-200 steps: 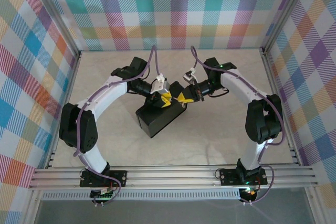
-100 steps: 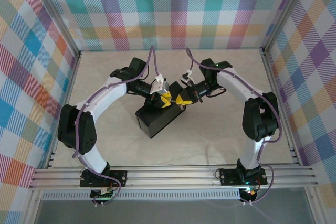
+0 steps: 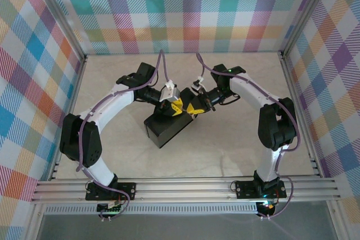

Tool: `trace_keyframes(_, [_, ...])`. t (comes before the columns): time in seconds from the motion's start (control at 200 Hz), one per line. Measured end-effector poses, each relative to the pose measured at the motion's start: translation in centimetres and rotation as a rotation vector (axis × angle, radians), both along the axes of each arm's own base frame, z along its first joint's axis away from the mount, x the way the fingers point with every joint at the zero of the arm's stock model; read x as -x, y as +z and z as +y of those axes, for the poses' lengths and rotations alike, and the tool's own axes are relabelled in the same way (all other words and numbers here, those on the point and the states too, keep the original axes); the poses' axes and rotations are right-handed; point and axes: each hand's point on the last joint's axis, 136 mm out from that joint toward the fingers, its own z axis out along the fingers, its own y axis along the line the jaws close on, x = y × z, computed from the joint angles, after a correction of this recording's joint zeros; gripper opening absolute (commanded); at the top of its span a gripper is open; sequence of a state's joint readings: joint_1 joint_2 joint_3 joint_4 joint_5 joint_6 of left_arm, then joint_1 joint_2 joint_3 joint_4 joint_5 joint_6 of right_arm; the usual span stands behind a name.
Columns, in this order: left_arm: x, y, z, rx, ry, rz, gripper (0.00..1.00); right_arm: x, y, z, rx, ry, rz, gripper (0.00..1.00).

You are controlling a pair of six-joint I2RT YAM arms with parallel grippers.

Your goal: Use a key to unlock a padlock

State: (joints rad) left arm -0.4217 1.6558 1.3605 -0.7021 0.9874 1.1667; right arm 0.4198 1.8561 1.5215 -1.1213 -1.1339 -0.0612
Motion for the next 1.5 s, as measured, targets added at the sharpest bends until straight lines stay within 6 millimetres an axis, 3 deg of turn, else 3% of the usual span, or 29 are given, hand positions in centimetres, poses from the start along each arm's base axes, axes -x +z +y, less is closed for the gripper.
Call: trace_keyframes(1.5, [0.1,0.7,0.6,0.029,-0.004,-0.024,0.22,-1.3,0.9,1.6,0.057,-0.119,0.101,0.00])
